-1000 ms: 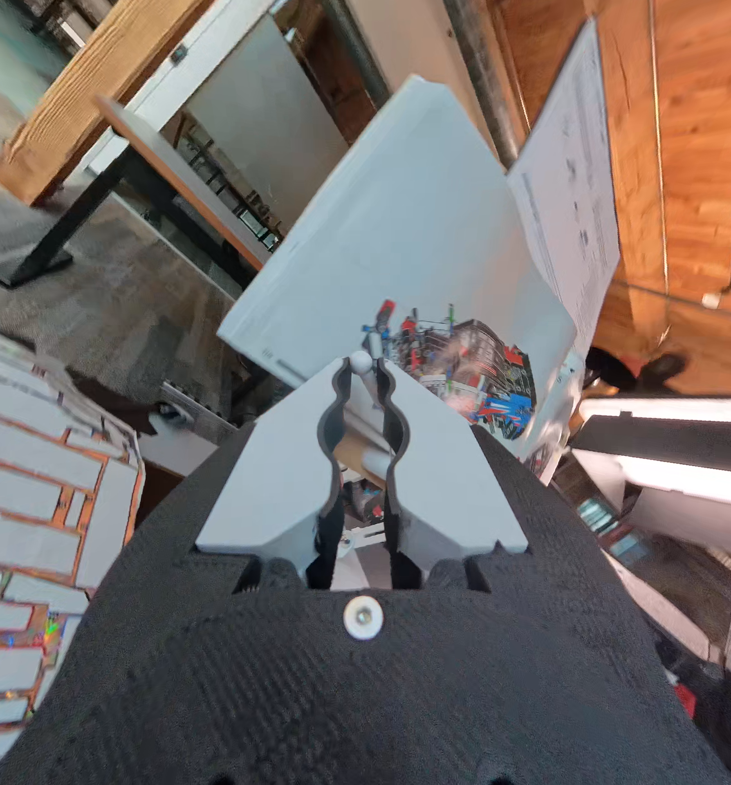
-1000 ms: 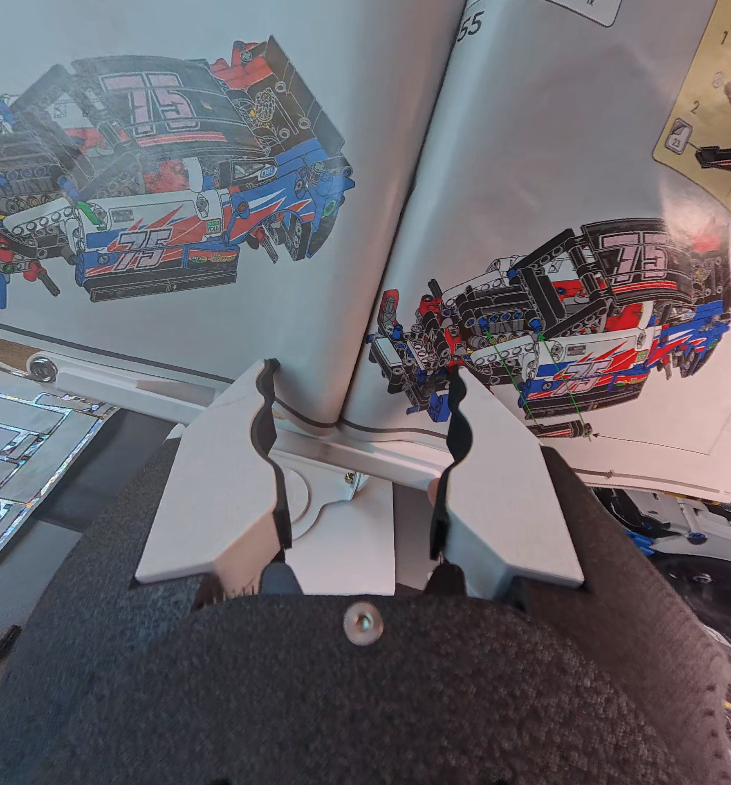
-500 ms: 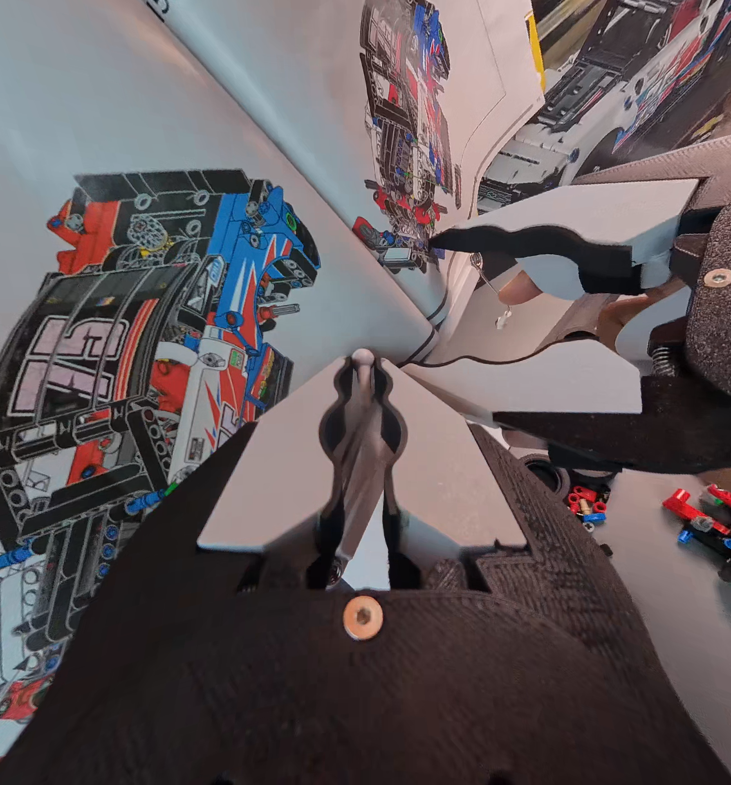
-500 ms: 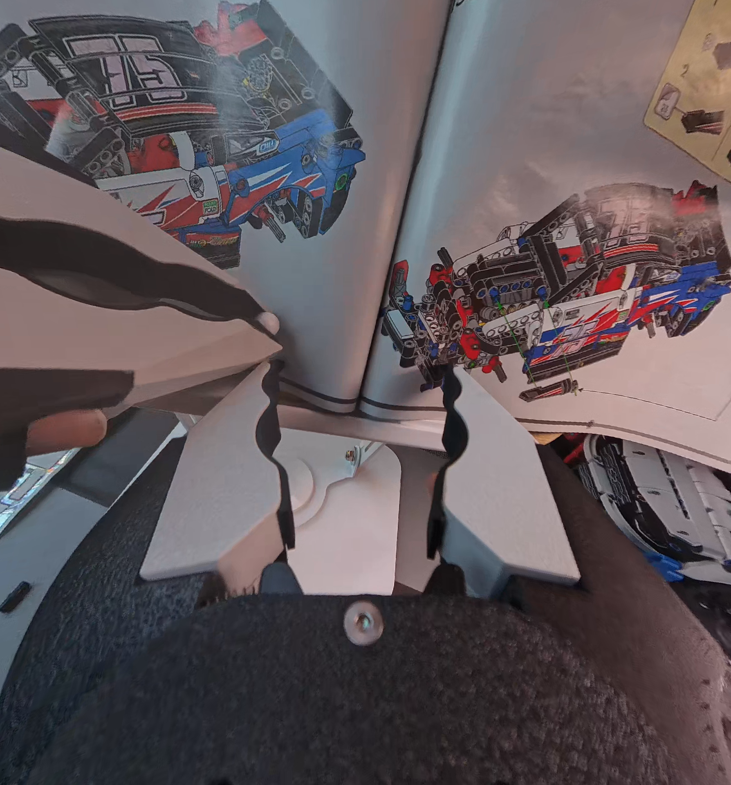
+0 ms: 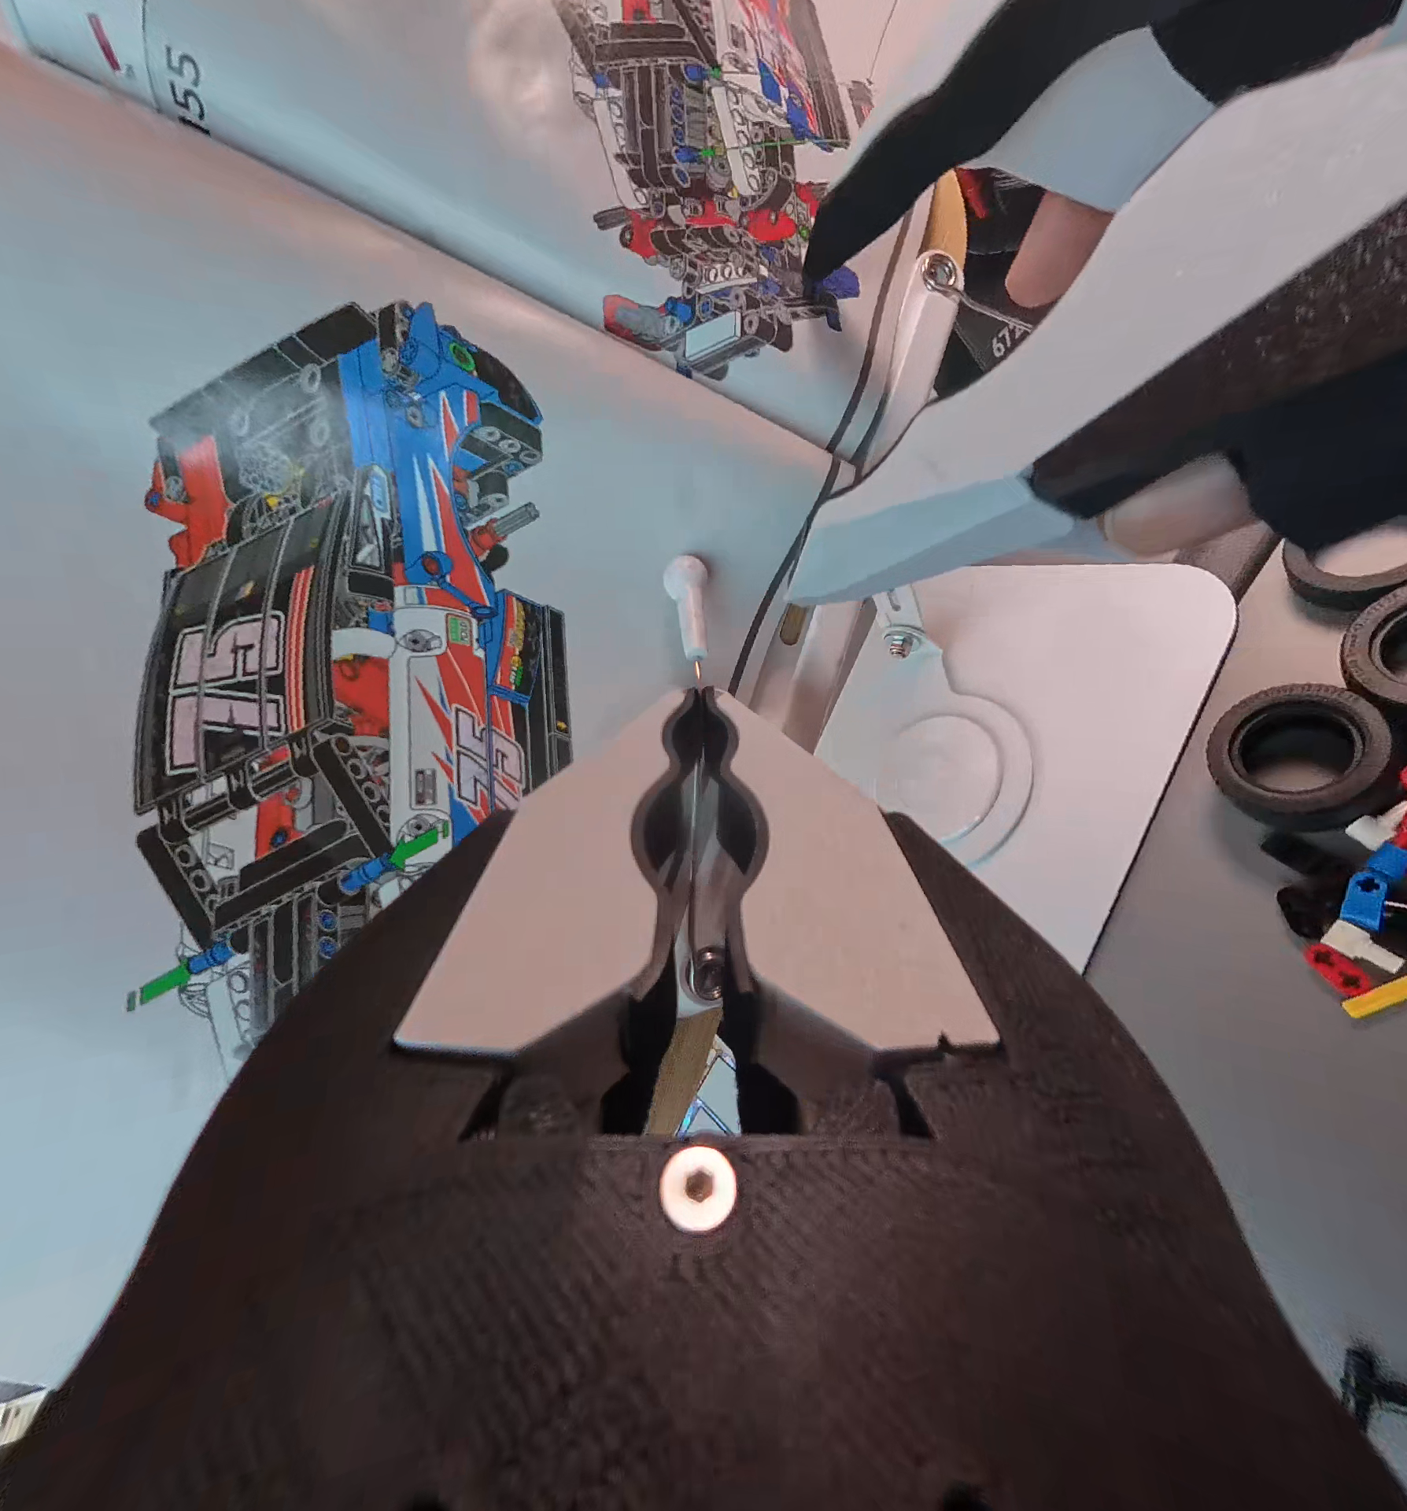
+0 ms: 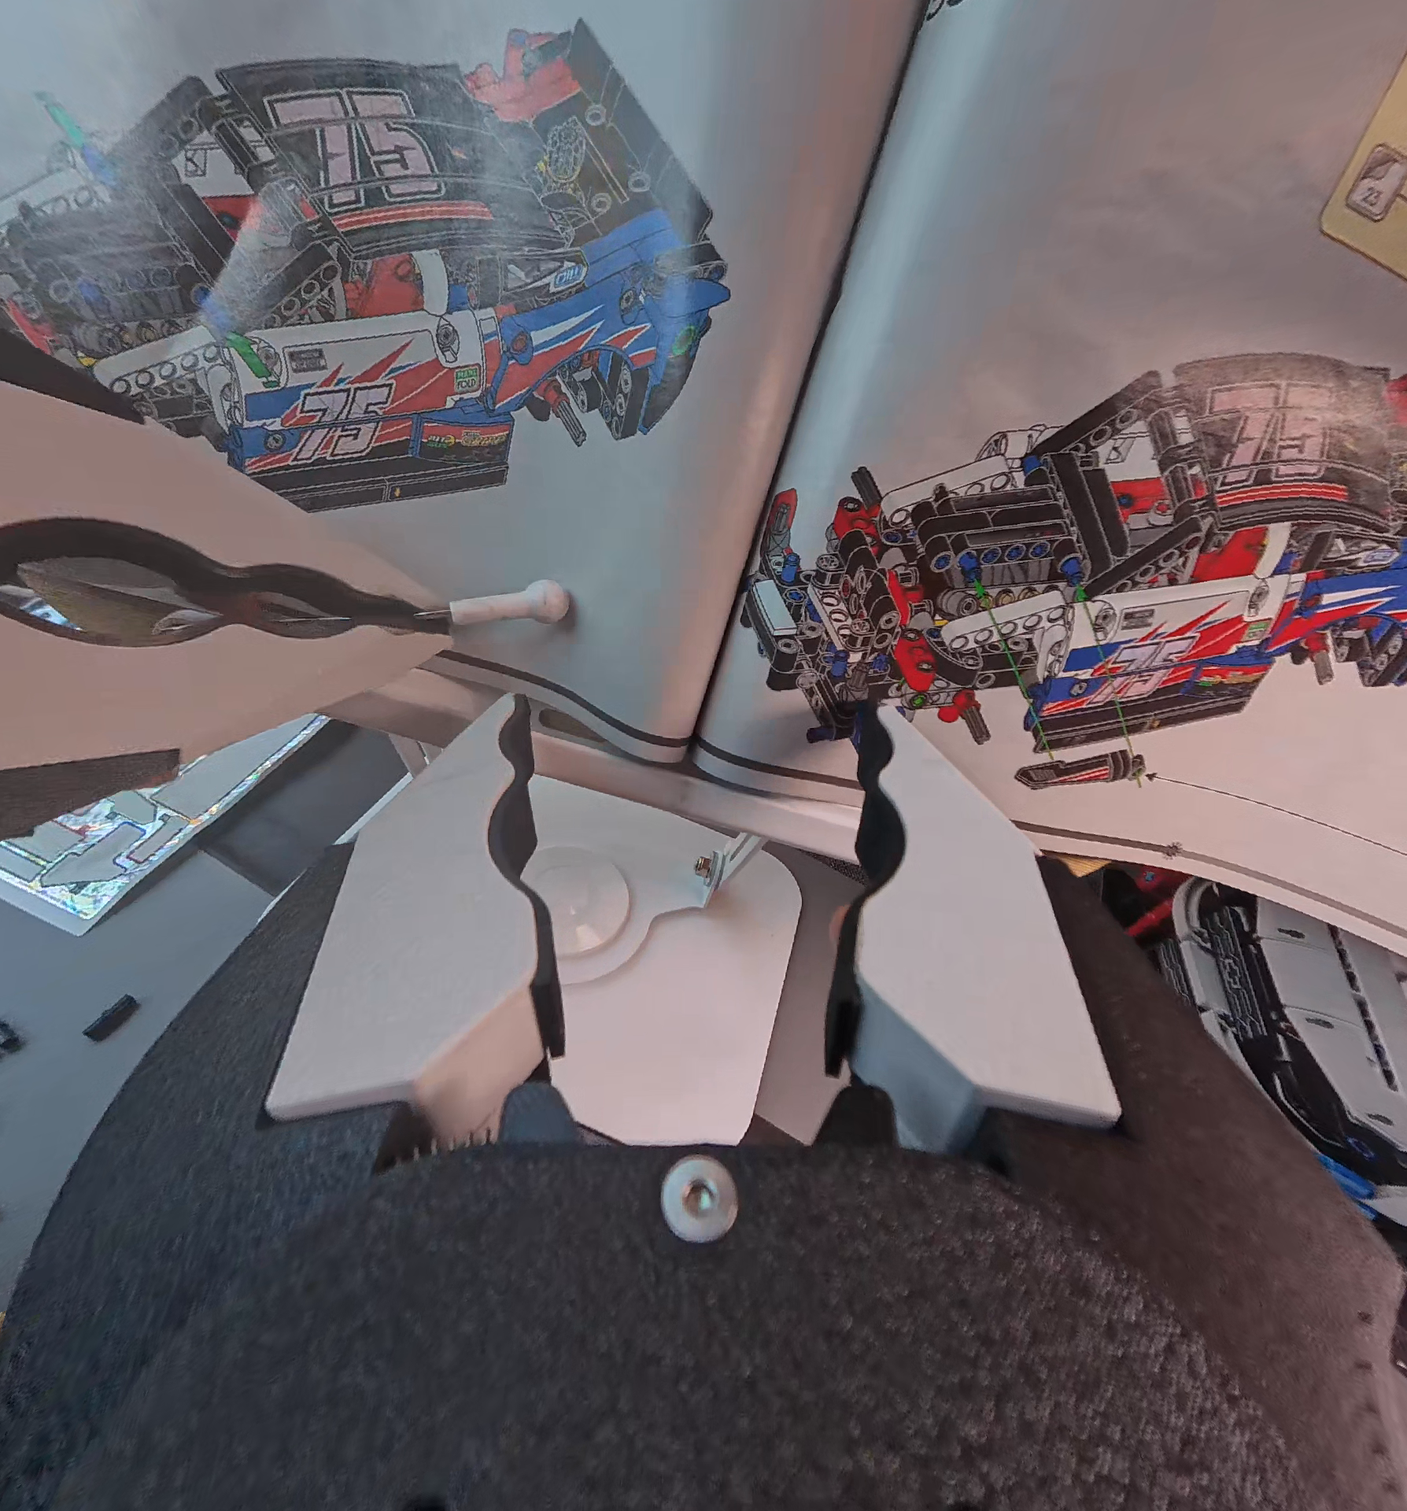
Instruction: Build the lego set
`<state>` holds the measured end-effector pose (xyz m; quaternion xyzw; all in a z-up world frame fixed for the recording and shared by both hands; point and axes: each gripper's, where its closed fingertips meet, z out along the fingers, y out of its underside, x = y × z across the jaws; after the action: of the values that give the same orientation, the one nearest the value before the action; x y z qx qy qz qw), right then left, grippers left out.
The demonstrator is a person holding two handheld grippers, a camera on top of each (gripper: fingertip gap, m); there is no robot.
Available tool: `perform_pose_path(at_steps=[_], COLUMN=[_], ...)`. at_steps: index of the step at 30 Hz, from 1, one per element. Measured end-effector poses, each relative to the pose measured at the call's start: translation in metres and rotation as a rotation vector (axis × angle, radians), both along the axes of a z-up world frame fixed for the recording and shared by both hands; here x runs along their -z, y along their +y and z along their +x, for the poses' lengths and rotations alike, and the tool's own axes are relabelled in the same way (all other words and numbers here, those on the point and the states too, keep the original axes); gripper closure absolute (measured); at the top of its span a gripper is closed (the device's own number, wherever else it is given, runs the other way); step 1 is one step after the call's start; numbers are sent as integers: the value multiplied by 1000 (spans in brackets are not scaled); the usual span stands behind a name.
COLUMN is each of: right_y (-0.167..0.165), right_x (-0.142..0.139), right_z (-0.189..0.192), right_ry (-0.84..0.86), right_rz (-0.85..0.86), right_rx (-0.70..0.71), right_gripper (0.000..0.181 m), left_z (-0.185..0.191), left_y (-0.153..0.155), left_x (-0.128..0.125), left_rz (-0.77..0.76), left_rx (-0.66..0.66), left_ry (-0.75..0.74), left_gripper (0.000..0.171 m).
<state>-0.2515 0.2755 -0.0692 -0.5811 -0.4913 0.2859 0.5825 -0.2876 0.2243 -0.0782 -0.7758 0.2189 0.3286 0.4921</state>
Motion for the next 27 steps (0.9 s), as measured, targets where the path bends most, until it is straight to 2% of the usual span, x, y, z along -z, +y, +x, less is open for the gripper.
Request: perform_pose_path(at_steps=[2, 5, 14, 20, 24, 27], right_y=[-1, 2, 14, 38, 60, 72], right_x=[-3, -10, -21, 6, 16, 14], right_z=[4, 15, 57, 78, 79, 78], right_ry=[13, 45, 198, 148, 34, -31], right_rz=[-10, -26, -51, -96, 23, 83], right_rx=[-24, -44, -42, 8, 50, 31], right_gripper=[105, 110, 117, 116, 118, 117], left_z=[0, -5, -14, -33, -48, -45], left_y=[-4, -13, -20, -22, -23, -28], left_x=[-2, -6, 2, 2, 2, -5], left_rz=[-8, 25, 15, -5, -25, -8], left_rx=[11, -15, 13, 26, -37, -106], left_ry=[13, 11, 27, 12, 6, -74], left_gripper=[171, 159, 171, 171, 170, 160])
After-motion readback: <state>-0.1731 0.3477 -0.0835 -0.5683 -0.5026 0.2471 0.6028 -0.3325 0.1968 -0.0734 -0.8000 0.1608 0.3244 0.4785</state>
